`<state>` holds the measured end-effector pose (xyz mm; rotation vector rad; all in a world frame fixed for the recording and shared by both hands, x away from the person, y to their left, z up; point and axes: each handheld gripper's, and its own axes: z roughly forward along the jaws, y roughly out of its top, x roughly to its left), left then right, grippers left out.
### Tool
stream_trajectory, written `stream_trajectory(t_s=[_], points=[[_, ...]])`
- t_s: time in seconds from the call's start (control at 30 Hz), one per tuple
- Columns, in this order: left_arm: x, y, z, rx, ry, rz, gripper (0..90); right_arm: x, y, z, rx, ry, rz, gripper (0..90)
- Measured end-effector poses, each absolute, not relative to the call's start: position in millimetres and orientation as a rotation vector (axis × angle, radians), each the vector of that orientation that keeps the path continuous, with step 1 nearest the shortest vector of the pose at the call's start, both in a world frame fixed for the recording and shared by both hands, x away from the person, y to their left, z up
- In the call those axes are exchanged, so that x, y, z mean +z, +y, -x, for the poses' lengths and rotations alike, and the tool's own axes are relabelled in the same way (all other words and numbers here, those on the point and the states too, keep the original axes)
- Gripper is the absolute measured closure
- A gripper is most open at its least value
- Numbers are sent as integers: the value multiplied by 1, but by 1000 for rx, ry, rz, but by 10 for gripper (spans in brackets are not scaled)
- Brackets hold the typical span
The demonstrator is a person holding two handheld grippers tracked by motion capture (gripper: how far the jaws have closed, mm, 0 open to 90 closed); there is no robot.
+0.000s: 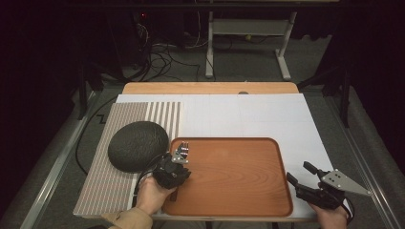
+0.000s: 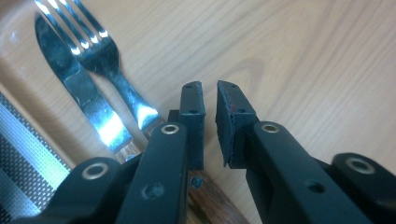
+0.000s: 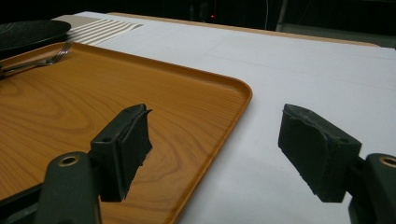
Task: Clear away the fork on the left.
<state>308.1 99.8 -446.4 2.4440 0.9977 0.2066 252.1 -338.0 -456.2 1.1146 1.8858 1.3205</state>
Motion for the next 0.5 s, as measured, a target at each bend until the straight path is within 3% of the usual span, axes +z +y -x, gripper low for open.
stream_trajectory(t_s=[0.5], points=[[-439, 111, -306, 198, 968, -2362, 601, -456, -338, -252, 1320, 1885, -1114, 254]])
